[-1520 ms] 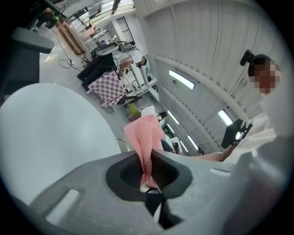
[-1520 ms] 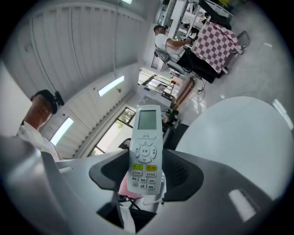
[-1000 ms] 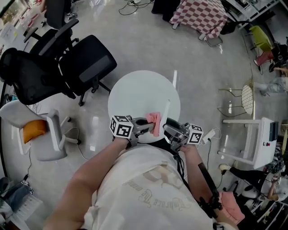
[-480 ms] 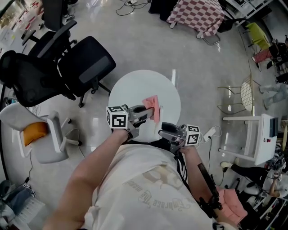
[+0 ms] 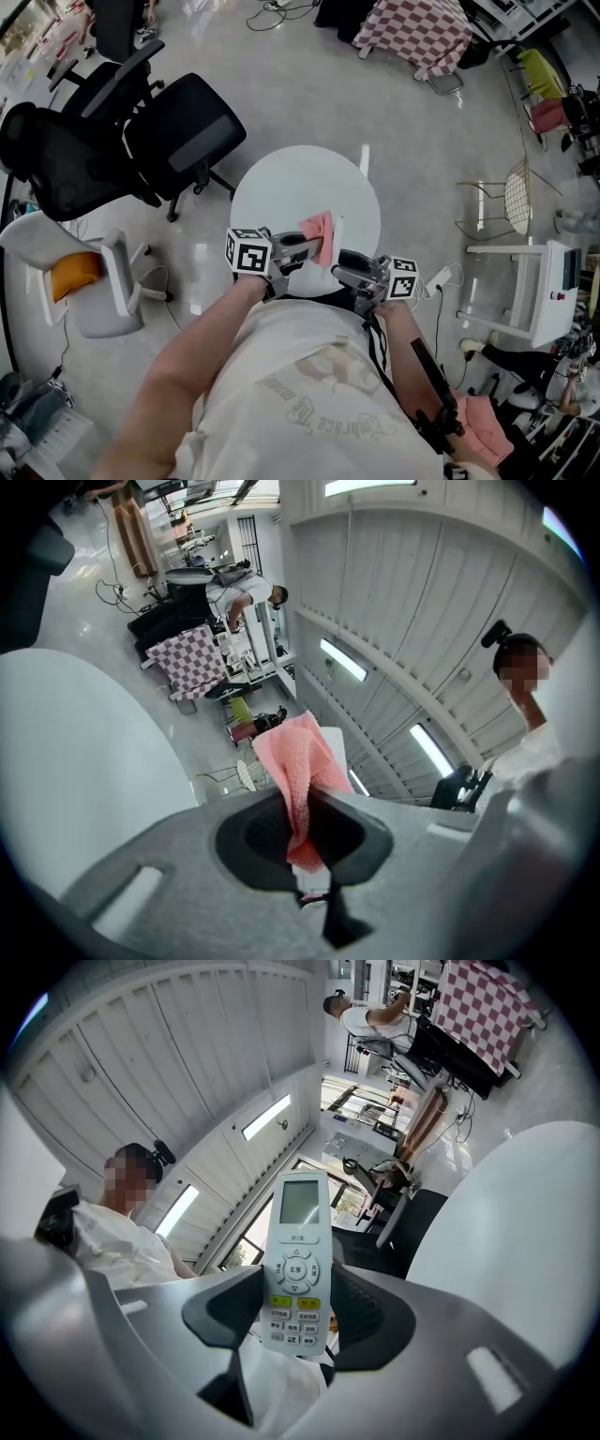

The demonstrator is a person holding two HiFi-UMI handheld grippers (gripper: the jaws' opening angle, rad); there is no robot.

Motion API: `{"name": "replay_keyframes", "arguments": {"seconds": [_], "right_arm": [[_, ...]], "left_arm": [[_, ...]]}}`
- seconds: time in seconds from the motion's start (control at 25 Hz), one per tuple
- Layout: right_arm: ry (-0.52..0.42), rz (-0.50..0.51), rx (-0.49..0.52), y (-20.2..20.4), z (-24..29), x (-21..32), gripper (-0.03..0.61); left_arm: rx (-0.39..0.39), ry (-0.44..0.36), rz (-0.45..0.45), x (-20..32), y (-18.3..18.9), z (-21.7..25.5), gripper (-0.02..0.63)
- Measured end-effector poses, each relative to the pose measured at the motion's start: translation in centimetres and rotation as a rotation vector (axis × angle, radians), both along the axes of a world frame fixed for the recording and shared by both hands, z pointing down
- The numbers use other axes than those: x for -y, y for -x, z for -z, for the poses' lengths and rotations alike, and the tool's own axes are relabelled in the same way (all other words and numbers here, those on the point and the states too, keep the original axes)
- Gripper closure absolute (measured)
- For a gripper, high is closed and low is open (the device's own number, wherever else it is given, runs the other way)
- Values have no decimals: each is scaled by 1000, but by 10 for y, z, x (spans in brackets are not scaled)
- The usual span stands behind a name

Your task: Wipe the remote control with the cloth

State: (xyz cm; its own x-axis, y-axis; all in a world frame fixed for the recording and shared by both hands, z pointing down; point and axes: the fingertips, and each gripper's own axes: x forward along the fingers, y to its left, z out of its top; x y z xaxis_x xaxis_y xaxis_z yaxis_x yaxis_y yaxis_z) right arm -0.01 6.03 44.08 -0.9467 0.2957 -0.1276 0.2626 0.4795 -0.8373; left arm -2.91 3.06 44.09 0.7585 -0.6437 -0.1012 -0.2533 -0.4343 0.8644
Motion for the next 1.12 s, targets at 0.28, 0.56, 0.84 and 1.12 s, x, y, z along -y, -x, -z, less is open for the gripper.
{"name": "replay_keyframes", "arguments": {"seconds": [0.28, 0.56, 0.84, 1.12], "right_arm": [[46, -32, -16, 11, -15, 31, 347], [100, -52, -154, 1, -58, 71, 347], [11, -20, -498, -8, -152, 114, 347], [-243, 168, -832, -14, -226, 121, 347]], "left_arm": [[70, 146, 8, -10, -7, -43, 595], [152, 356, -11, -11, -43, -97, 595], [167, 475, 179, -9, -31, -124, 595], [171, 534, 376, -18, -10, -131, 595]]}}
